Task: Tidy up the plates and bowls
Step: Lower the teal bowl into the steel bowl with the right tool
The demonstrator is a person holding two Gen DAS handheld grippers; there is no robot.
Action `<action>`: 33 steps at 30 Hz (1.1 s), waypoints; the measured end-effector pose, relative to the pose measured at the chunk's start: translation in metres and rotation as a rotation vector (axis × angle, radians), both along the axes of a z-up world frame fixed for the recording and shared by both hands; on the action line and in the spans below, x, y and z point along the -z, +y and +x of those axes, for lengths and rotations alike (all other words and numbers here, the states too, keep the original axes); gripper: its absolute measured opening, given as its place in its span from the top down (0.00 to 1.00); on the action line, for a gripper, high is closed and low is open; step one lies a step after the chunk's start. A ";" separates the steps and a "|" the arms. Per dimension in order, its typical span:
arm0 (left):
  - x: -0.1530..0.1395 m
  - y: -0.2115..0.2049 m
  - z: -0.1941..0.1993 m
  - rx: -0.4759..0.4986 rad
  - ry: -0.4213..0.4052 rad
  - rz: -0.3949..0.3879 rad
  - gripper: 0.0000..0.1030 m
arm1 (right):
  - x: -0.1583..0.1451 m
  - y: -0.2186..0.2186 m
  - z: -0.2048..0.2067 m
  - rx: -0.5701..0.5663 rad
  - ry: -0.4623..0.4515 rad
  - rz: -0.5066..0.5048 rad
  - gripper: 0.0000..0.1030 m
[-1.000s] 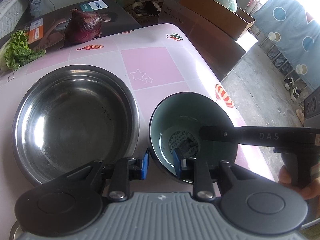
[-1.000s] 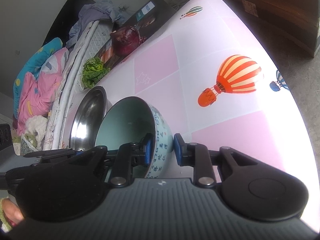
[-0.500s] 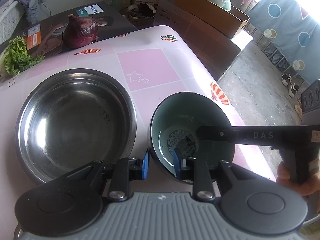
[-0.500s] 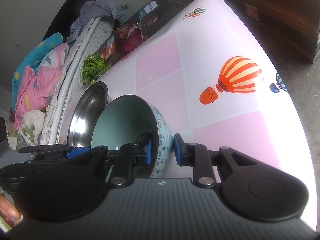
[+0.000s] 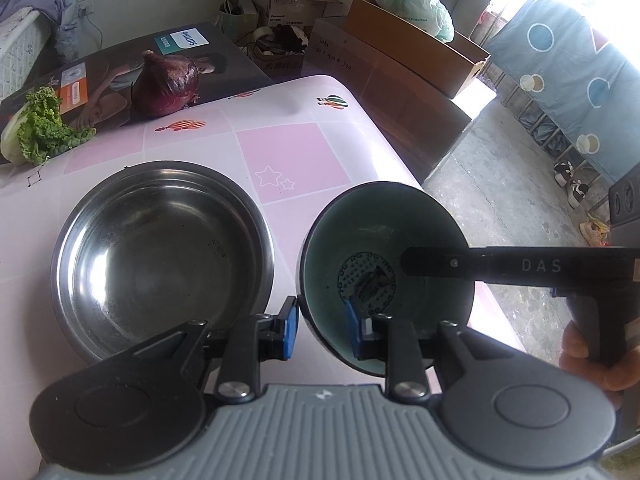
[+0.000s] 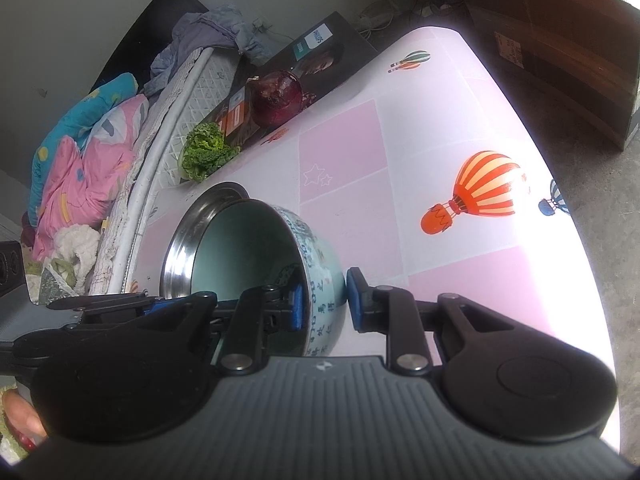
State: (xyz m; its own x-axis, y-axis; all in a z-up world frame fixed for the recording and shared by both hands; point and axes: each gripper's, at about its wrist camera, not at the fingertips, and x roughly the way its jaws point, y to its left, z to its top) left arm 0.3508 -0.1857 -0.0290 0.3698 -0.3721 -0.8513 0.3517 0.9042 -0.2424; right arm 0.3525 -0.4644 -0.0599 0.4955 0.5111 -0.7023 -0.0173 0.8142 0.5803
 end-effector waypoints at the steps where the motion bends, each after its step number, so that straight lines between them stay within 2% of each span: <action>1: -0.004 0.004 0.000 -0.006 -0.006 -0.006 0.75 | -0.005 0.003 0.001 -0.005 -0.006 -0.002 0.80; 8: -0.030 0.040 0.003 -0.065 -0.056 -0.031 0.75 | -0.028 0.040 0.018 -0.060 -0.033 -0.005 0.80; 14: -0.039 0.083 0.012 -0.140 -0.081 -0.033 0.75 | -0.032 0.088 0.043 -0.124 -0.036 0.003 0.80; 23: -0.012 0.125 0.035 -0.200 -0.019 -0.017 0.75 | -0.003 0.141 0.078 -0.170 0.015 -0.011 0.80; 29: 0.009 0.135 0.041 -0.205 0.018 -0.025 0.75 | 0.012 0.150 0.088 -0.181 0.035 -0.048 0.80; 33: 0.010 0.136 0.042 -0.207 0.001 -0.021 0.73 | 0.010 0.151 0.091 -0.177 0.008 -0.051 0.78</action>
